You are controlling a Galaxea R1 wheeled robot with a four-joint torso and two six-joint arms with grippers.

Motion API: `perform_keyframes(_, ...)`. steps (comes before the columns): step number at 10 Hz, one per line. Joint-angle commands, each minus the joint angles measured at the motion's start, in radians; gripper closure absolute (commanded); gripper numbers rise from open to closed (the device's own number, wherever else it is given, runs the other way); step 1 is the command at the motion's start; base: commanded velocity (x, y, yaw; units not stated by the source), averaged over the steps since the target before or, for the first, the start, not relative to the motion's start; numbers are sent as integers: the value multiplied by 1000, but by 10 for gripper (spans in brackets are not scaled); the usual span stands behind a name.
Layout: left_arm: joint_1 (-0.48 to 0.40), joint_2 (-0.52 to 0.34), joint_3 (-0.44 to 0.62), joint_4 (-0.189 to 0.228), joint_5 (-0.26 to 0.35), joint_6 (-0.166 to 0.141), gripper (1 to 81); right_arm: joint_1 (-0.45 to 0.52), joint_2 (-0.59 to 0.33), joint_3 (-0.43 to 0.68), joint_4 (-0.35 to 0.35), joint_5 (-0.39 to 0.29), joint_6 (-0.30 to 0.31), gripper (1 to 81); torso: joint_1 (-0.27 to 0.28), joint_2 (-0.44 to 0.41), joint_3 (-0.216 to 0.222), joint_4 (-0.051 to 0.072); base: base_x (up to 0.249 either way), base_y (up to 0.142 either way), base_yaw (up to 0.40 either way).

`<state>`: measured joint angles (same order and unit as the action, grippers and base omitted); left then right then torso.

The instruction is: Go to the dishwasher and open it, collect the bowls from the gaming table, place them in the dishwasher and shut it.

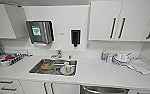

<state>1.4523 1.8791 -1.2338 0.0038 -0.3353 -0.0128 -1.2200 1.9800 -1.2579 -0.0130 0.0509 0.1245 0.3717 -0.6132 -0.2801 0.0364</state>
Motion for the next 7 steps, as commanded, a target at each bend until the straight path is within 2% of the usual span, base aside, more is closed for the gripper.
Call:
perform_keyframes(1, -68, -172, 183, 165, 21, 2, 10, 105, -65, 60, 10, -42, 14, 10, 63, -98, 0, 0, 0, 0, 0)
perform_keyframes(3, -68, -231, 257, 274, 25, 2, 10, 128, -76, 71, 10, -45, 35, 10, 109, -171, 0, 0, 0, 0, 0)
perform_keyframes(4, -68, -254, 282, 298, 21, 2, 10, 136, -80, 75, 10, -45, 40, 10, 131, -207, -33, 0, 0, 0, 0)
perform_keyframes(5, -68, -268, 297, 309, 18, 2, 10, 144, -86, 77, 10, -45, 49, 10, 151, -238, -94, 0, 0, 0, 0)
perform_keyframes(7, -68, -270, 293, 311, 16, 2, 10, 182, -109, 88, 10, -46, 92, 10, 183, -294, -117, 0, 0, 0, 0)
